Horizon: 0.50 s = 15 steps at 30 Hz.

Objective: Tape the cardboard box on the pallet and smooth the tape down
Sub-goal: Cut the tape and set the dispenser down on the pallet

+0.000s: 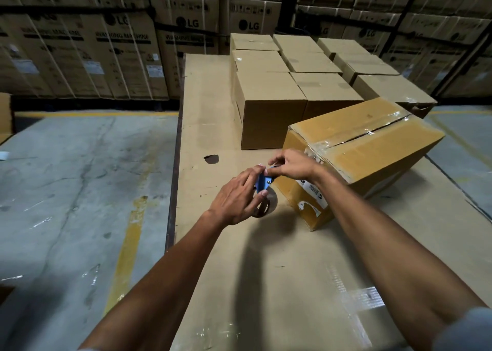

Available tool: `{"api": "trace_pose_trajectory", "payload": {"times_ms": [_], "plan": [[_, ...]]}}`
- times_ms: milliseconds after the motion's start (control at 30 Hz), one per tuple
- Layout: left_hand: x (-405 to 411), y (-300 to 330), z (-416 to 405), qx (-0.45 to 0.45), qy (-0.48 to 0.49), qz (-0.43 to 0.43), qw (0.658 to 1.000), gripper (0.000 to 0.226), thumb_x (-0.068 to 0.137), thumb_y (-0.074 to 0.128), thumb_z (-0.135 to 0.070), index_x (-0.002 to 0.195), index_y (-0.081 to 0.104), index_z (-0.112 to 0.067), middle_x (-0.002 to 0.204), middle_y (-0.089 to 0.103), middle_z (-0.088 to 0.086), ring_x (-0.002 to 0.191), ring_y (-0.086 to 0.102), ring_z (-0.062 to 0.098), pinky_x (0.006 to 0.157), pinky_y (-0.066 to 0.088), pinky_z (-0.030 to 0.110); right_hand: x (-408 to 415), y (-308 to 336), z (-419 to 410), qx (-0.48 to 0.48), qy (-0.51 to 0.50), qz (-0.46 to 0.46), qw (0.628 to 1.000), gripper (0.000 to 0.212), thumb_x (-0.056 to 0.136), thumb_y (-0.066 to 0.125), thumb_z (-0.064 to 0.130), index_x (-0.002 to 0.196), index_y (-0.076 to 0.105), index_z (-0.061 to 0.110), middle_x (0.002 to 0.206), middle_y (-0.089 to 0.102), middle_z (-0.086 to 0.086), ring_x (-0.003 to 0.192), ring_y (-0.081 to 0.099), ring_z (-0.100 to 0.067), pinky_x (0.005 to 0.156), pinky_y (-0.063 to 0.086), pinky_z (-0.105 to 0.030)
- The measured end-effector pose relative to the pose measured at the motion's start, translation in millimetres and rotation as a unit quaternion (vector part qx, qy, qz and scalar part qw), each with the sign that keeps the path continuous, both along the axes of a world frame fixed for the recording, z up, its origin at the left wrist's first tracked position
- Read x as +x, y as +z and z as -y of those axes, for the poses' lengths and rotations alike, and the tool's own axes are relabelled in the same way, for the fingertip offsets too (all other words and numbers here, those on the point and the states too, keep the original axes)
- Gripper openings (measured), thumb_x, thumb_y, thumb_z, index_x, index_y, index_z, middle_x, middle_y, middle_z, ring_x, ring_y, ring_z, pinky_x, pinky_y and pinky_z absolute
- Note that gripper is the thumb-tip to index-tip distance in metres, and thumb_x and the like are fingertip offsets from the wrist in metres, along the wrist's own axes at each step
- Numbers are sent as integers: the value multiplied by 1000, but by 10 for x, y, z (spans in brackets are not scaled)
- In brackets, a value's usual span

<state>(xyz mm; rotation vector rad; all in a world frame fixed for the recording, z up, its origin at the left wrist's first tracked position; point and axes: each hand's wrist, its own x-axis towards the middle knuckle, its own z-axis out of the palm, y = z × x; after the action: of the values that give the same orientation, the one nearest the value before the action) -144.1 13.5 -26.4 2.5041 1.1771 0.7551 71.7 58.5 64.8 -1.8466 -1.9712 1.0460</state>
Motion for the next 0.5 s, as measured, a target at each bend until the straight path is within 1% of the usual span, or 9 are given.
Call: {"api": "trace_pose_trajectory", "payload": {"times_ms": [67, 133, 167, 233, 267, 333, 367, 433, 500], "plan": [[-19, -57, -3, 10, 15, -18, 1000, 72, 110, 38, -58, 166, 25, -15, 166, 42, 10, 140, 51, 28, 111, 49, 45, -32, -55, -26, -16, -12, -9, 1000, 21, 91, 80, 32, 99, 81, 12, 90, 82, 0, 83, 78, -7, 88, 63, -33], [-64, -125, -23, 26, 17, -40, 999, 77, 109, 40, -62, 168, 23, -16, 172, 35, 8, 149, 44, 26, 118, 42, 43, -62, -138, -49, -40, -42, -21, 998, 25, 91, 77, 36, 83, 81, 13, 73, 79, 4, 73, 77, -7, 79, 61, -32], [-92, -150, -26, 33, 15, -54, 998, 79, 108, 41, -64, 169, 22, -17, 174, 31, 7, 151, 41, 25, 120, 39, 42, -74, -195, -58, -54, -60, -31, 996, 30, 88, 77, 41, 80, 80, 13, 72, 79, 0, 76, 79, -13, 82, 61, -38], [-136, -192, -44, 52, 8, -78, 996, 84, 106, 42, -68, 169, 23, -18, 176, 27, 7, 152, 39, 25, 122, 36, 42, -115, -316, -74, -87, -109, -59, 988, 36, 82, 76, 45, 80, 80, 10, 70, 78, -5, 84, 81, -28, 85, 62, -43], [-157, -203, -59, 64, 3, -89, 994, 86, 104, 43, -70, 169, 24, -18, 175, 28, 8, 151, 40, 27, 121, 35, 43, -140, -378, -82, -104, -136, -80, 982, 33, 82, 76, 42, 81, 78, 10, 65, 75, -6, 78, 80, -30, 81, 60, -42], [-182, -214, -63, 91, -16, -109, 990, 89, 102, 46, -73, 168, 27, -17, 174, 31, 10, 150, 43, 30, 119, 37, 44, -170, -467, -70, -140, -164, -112, 970, 27, 90, 72, 34, 84, 74, 8, 62, 72, -9, 56, 68, -23, 67, 51, -34], [-199, -227, -61, 100, -23, -120, 988, 90, 101, 47, -74, 168, 29, -17, 173, 33, 11, 148, 45, 31, 118, 38, 45, -180, -509, -66, -165, -161, -124, 965, 26, 94, 68, 32, 86, 73, 8, 67, 72, -12, 51, 60, -19, 62, 44, -30], [-258, -309, -82, 102, -30, -148, 983, 89, 99, 50, -73, 167, 31, -19, 172, 34, 12, 147, 47, 32, 115, 41, 46, -217, -616, -69, -215, -153, -142, 954, 25, 100, 60, 32, 91, 69, 10, 77, 72, -14, 50, 55, -15, 59, 38, -28], [-316, -424, -105, 91, -29, -182, 979, 89, 96, 55, -71, 166, 33, -21, 172, 34, 12, 148, 46, 34, 114, 43, 49, -228, -796, -86, -251, -175, -150, 940, 26, 102, 59, 34, 94, 67, 11, 73, 70, -12, 54, 56, -17, 57, 43, -27]]}}
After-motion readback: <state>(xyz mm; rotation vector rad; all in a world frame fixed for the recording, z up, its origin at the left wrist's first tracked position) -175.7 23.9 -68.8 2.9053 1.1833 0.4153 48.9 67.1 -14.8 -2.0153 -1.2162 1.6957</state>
